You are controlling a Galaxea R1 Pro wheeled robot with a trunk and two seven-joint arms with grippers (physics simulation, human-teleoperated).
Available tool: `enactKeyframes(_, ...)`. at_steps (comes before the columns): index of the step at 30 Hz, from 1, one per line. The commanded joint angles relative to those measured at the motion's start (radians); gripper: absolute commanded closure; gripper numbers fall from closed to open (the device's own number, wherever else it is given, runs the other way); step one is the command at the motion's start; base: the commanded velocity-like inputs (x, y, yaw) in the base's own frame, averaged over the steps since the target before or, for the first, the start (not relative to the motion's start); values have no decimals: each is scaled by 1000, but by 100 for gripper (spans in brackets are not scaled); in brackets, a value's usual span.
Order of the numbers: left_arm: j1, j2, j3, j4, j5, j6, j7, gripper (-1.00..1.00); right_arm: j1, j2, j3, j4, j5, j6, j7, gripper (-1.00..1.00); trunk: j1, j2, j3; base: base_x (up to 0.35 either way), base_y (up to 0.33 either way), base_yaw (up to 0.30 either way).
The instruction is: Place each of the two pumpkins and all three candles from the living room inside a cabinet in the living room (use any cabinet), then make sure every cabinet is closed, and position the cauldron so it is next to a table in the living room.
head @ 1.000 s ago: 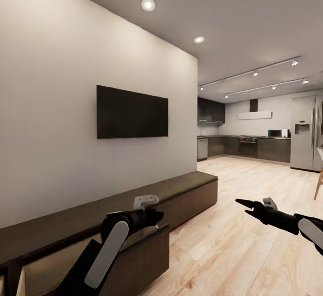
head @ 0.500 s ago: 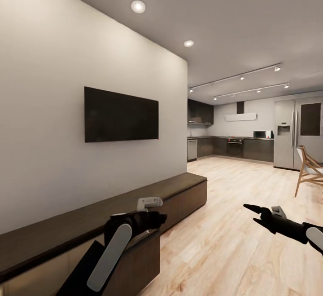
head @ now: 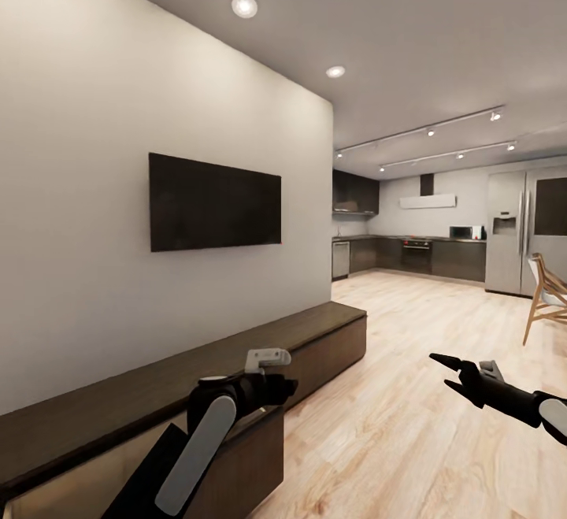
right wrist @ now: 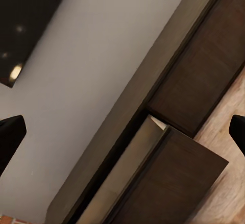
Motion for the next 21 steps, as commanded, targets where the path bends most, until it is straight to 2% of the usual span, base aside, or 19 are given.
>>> enactKeyframes(1,-1,-1,-1,0,11,2,10,-100,-2,-1,6,1,-6,1,3,-100,-4,6,0,0,0,2)
enactKeyframes(9,-1,-1,-3,0,11,2,9,-100,-2,0,6,12,-7,1,1,-100,-35,62,12,0,0,0)
enactKeyframes(16,-1,-1,-5,0,13,2,8,-100,-2,2,7,135,-8,-1,9,-100,-62,111,23,0,0,0)
enactKeyframes(21,-1,0,-38,0,12,2,7,-100,-2,2,7,150,-13,-3,14,-100,-65,118,21,0,0,0)
